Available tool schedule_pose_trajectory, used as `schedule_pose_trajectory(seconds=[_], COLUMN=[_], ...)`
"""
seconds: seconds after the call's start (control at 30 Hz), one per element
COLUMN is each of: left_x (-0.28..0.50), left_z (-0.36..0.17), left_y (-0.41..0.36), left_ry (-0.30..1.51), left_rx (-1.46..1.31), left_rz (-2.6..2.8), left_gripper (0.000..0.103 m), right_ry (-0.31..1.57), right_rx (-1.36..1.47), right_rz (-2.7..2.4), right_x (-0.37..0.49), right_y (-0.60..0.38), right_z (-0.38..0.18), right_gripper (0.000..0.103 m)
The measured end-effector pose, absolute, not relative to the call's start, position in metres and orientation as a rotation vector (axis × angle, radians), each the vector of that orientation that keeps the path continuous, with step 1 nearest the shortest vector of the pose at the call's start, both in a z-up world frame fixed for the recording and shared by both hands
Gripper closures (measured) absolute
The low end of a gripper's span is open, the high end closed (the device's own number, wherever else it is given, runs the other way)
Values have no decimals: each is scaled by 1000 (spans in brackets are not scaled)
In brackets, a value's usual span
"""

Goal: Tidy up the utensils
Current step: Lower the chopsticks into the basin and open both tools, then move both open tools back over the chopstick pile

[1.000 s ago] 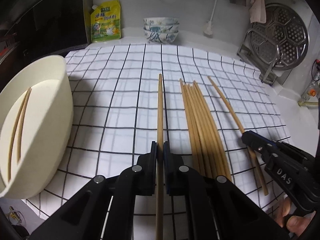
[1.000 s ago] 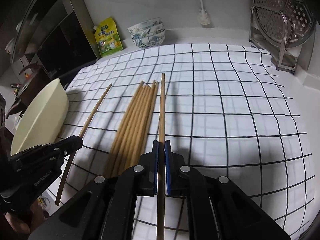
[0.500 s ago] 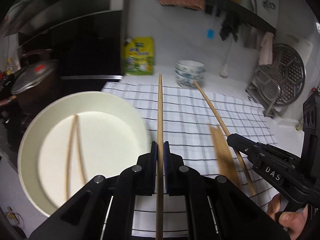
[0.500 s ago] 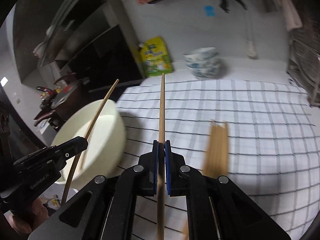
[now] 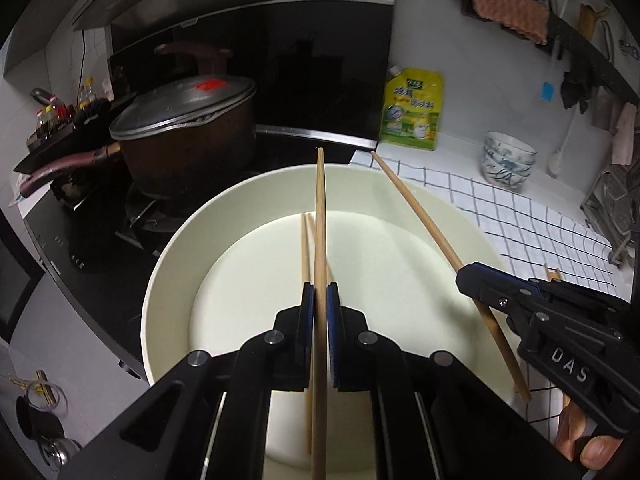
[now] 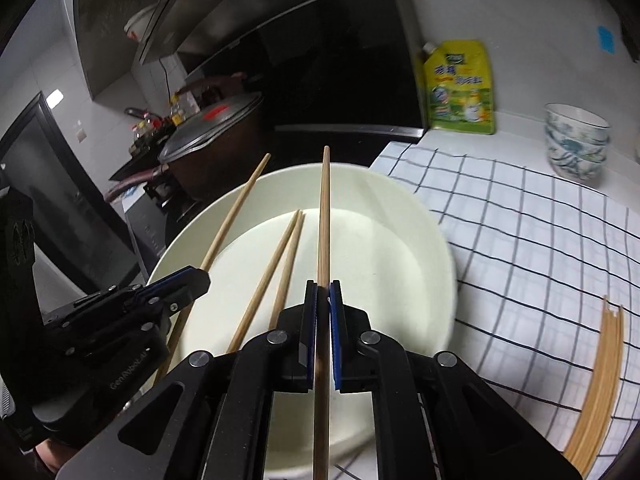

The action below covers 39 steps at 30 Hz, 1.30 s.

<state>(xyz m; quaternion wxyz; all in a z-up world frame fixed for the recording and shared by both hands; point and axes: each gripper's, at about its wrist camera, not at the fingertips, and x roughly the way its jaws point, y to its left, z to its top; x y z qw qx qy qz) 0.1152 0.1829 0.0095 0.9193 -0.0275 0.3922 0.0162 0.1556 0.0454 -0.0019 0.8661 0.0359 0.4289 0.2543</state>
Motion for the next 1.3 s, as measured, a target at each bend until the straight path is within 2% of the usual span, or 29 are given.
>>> schedule_pose_trajectory(seconds=[0.23, 0.4, 0.43, 0.5, 0.57, 0.73, 0.8, 0.9, 0.97, 1.13, 1.23, 1.3], left_x=[128, 129, 129, 127, 123, 118, 116, 113, 111, 98, 89, 84], left_z=[-16, -23, -23, -21, -17, -11, -10, -9, -9, -3, 3, 6], left_y=[191, 196, 198, 201, 204, 205, 205, 206, 205, 204, 202, 201], left_ry=[868, 884, 879, 867, 842, 821, 817, 817, 820, 802, 785, 775], left_rx=[-59, -77, -85, -92, -99, -90, -89, -100, -98, -98, -93, -93], left_rz=[36, 53, 57, 74, 85, 110, 115, 112, 117, 132, 137, 135], left_gripper=[96, 95, 93, 66, 51, 50, 44, 41, 39, 26, 23, 19], right_ry=[996, 987, 975, 964, 954, 925, 920, 918, 915, 873, 846, 838], right_rx=[48, 39, 51, 59, 54, 55, 50, 51, 59, 62, 81, 82], right_rz=[510, 503, 502, 494, 484, 483, 481, 481, 480, 450, 435, 423], right_x=[167, 166, 165, 165, 163, 158, 155, 151, 149, 136, 128, 122], right_y=[62, 63, 61, 56, 53, 50, 50, 49, 47, 37, 28, 22], right_z=[-31, -33, -32, -30, -27, -20, -18, -17, -16, -6, 1, 4], right_gripper=[97, 97, 97, 95, 94, 92, 90, 86, 80, 73, 57, 57])
